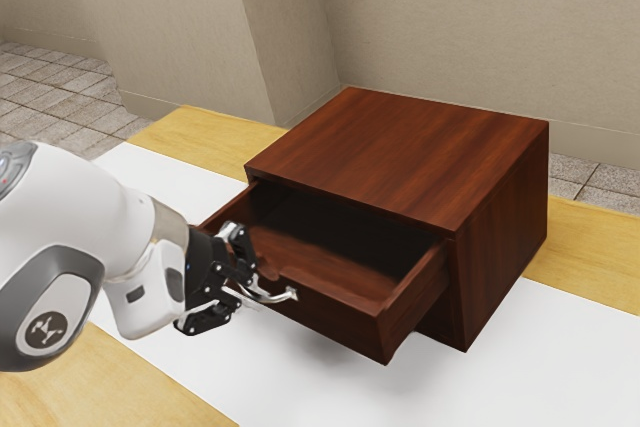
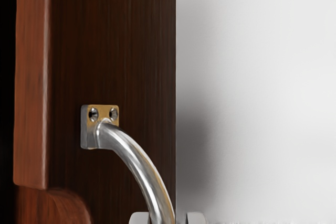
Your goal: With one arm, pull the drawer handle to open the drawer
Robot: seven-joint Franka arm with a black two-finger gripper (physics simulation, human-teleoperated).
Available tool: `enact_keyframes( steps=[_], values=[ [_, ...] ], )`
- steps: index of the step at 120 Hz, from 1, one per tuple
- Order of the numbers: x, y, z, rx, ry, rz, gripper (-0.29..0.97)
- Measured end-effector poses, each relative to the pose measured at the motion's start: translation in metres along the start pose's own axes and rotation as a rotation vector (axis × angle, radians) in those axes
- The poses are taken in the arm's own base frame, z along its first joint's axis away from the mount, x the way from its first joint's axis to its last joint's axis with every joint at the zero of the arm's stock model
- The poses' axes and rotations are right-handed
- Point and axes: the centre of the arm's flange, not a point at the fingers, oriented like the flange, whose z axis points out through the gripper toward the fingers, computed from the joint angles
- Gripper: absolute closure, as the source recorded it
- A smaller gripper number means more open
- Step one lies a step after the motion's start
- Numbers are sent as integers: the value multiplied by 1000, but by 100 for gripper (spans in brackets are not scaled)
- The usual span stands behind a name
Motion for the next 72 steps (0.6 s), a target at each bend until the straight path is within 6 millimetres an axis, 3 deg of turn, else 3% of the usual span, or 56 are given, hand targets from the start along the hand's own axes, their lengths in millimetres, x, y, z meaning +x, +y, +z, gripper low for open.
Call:
enact_keyframes(
  steps=[72],
  values=[
    [1,26,-11,-13,11,-38,68]
  ],
)
